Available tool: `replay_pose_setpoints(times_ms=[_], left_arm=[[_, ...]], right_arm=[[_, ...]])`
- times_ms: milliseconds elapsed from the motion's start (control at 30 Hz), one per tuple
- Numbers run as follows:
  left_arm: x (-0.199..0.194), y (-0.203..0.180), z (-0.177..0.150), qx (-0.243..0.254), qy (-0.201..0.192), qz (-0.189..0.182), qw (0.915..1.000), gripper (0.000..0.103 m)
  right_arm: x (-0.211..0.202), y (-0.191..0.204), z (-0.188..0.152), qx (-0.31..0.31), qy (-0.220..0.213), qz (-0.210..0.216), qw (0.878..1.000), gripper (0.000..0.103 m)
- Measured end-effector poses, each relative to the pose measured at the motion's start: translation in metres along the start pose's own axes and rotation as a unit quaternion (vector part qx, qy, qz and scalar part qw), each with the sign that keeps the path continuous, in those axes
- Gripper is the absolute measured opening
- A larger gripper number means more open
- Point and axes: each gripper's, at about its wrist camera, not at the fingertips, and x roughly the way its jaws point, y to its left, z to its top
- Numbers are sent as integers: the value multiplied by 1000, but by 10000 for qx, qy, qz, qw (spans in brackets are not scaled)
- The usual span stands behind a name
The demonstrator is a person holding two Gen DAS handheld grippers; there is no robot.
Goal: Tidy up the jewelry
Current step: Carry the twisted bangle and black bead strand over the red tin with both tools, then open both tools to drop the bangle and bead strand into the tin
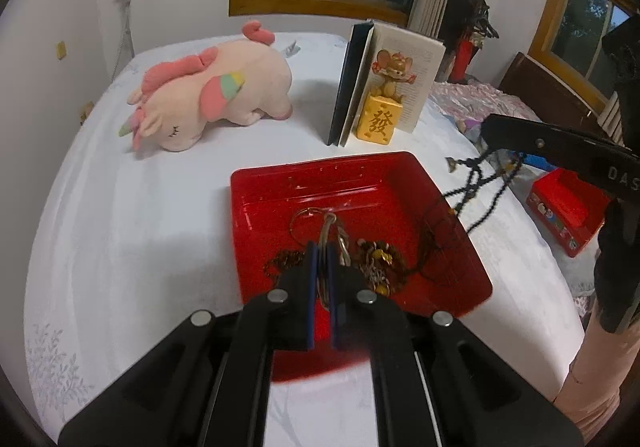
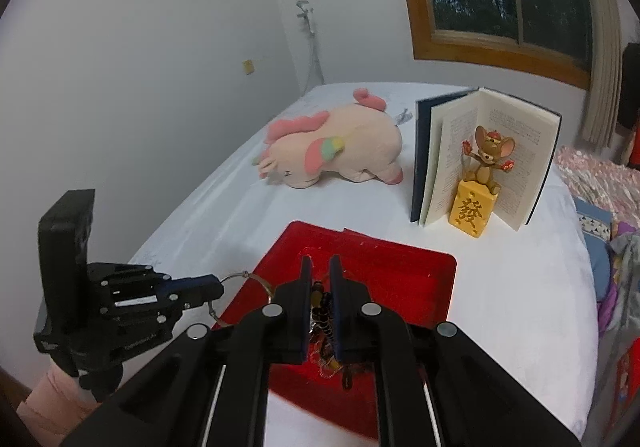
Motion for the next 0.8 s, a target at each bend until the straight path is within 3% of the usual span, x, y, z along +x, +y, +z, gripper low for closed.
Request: replay_pose_setpoints(times_ms=[400, 800], left_arm=[[92, 11, 23, -130, 610, -15, 9981, 3], [112, 14, 32, -171, 700, -132, 9973, 4]], right_arm=[[96, -37, -11, 155, 746, -417, 9962, 8], [126, -49, -21, 167, 1114, -685, 9913, 11]])
